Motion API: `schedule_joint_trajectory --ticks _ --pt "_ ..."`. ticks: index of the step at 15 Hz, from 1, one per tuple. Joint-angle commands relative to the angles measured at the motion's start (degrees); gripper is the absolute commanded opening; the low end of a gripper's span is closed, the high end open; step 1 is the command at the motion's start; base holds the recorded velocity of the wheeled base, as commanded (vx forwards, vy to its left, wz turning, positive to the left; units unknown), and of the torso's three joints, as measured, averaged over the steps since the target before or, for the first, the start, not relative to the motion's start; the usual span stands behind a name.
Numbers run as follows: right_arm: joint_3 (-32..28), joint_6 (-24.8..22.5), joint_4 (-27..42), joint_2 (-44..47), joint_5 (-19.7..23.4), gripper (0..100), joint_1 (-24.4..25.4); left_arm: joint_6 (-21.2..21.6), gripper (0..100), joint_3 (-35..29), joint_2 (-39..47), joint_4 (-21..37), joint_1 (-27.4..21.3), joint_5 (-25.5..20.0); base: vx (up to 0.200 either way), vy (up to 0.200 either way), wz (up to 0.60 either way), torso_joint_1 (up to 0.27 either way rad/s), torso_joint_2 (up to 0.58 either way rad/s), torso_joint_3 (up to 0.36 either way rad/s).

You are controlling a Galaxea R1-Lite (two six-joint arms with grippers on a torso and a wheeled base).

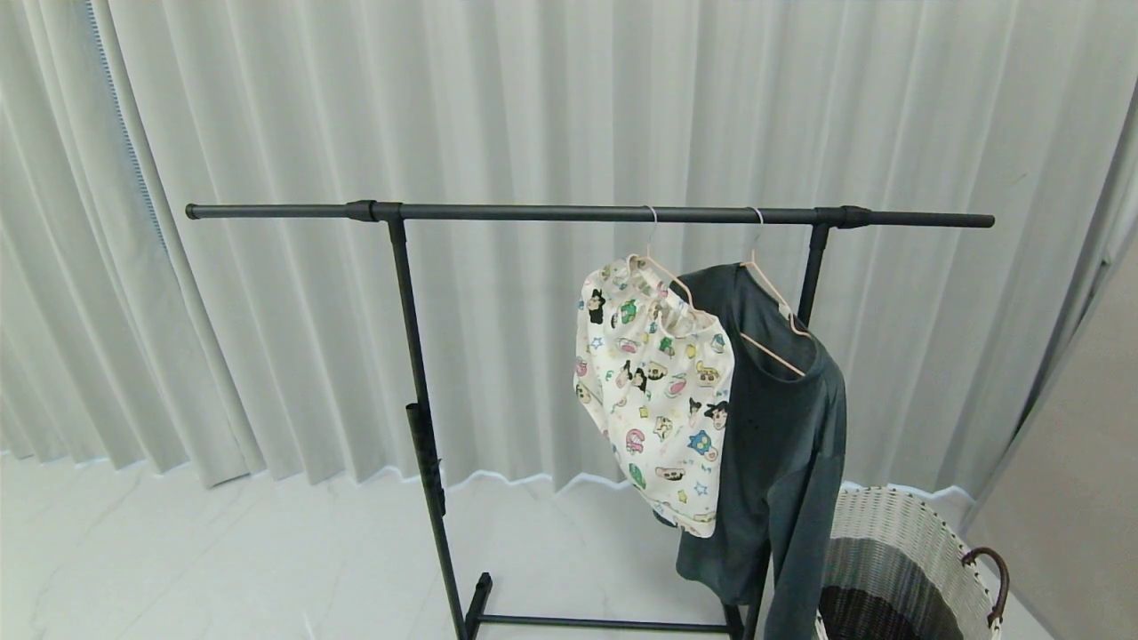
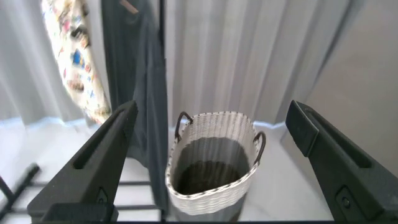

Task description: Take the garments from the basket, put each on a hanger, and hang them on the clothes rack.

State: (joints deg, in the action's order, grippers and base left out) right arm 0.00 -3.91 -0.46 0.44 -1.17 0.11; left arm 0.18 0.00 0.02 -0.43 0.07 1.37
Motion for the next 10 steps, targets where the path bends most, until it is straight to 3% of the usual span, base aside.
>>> schedule_joint_trajectory --ticks 1,2,4,7,10 --pt "0.0 0.7 -0.1 -0.4 -0.2 100 0.0 0.0 100 0.0 0.0 0.0 0.0 0.0 0.000 0.000 0.00 0.000 0.00 0.000" --pt "0.0 3.1 0.0 -0.4 -1.3 100 0.0 0.0 100 0.0 0.0 0.0 0.0 0.0 0.000 0.000 0.00 0.000 0.00 0.000" --pt "0.0 1.3 0.3 -0.4 -0.1 100 0.1 0.0 100 0.0 0.0 0.0 0.0 0.0 0.000 0.000 0.00 0.000 0.00 0.000" --pt "0.0 4.3 0.2 -0.4 -0.2 100 0.1 0.0 100 0.0 0.0 0.0 0.0 0.0 0.000 0.000 0.00 0.000 0.00 0.000" --pt "0.0 4.0 0.2 -0.4 -0.2 100 0.0 0.0 100 0.0 0.0 0.0 0.0 0.0 0.000 0.000 0.00 0.000 0.00 0.000"
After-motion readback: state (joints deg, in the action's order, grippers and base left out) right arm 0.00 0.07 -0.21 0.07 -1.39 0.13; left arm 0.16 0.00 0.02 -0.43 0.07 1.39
